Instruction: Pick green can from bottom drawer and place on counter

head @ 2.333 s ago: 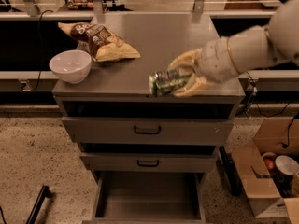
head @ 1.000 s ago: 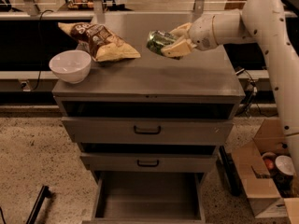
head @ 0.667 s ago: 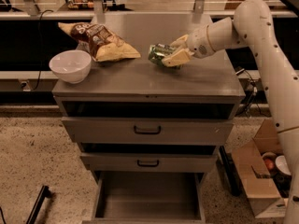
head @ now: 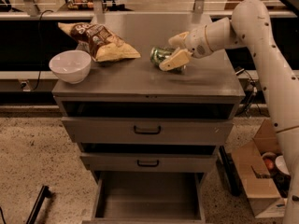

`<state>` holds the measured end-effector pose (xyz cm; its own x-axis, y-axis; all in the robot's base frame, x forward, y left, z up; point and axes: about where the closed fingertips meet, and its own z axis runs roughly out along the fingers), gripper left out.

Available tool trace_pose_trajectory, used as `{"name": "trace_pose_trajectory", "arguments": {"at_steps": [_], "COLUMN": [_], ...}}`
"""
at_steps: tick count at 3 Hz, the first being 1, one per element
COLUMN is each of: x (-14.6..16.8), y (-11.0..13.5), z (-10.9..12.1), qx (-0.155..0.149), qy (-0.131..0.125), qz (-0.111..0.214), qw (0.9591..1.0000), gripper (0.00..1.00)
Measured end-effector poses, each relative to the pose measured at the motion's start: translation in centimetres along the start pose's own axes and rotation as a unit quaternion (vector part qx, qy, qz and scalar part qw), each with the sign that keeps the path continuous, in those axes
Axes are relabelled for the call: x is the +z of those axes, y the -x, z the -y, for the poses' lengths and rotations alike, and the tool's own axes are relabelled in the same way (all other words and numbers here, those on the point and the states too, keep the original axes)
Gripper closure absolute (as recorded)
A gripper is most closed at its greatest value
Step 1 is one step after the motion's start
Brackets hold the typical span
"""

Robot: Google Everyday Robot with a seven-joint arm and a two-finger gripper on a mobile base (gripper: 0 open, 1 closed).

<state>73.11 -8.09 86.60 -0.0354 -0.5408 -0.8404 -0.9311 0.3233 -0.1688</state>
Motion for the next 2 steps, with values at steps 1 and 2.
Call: {"name": "trace_pose_trajectory", "arguments": {"at_steps": [1, 2], "x": [0.03, -0.35], "y": [0.0, -0.42], "z": [-0.01, -0.22], "qx": [0.0, 0.0], "qy": [0.0, -0.003], "qz": [0.0, -0.007], "qw": [1.0, 1.0], "gripper": [0.0, 0.0]}}
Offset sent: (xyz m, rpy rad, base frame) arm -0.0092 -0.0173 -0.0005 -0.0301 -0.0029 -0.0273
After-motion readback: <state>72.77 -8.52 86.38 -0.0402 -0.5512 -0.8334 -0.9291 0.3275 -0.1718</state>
